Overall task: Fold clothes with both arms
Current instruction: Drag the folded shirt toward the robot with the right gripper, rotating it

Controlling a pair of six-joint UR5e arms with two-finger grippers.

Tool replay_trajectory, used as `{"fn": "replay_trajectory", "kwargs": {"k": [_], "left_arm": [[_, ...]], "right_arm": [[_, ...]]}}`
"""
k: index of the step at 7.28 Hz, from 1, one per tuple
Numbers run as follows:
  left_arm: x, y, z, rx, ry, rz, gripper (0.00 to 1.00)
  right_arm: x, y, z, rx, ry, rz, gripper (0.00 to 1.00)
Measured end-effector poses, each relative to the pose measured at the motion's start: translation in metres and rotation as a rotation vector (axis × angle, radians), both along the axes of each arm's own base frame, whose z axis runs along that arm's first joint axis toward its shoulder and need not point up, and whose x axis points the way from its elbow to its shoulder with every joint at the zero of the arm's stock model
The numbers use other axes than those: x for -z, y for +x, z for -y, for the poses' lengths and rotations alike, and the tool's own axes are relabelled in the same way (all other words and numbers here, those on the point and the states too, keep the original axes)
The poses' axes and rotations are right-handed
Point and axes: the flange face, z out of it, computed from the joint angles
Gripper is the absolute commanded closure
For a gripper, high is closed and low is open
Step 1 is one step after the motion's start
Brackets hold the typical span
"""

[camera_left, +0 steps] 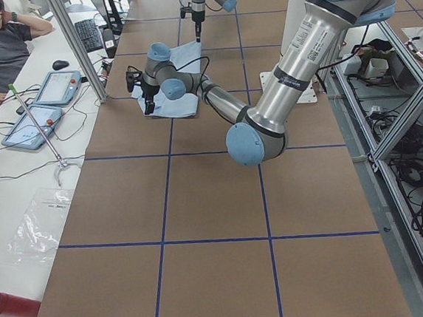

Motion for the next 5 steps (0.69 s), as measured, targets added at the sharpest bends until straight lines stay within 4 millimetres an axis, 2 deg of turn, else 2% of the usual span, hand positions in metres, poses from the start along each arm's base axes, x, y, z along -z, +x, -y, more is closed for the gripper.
{"fn": "replay_trajectory", "kwargs": {"k": [1,2,3,5], "left_arm": [[-0.001,0.0,0.0,0.0,-0.001,0.001,0.0],[-0.001,0.0,0.0,0.0,-0.002,0.002,0.0],[-0.001,0.001,-0.001,-0.002,-0.002,0.002,0.0],[-0.001,0.004,-0.003,-0.007,-0.001,0.0,0.0]], "right_arm": [[-0.002,0.013,-0.043,0.047,-0.004,0.0,1.0],[0.009,0.019,-0.092,0.115,-0.008,0.016,1.0],[0.029,0.021,-0.14,0.197,-0.025,0.046,1.0],[0.061,0.006,-0.218,0.379,-0.071,0.095,1.0]]}}
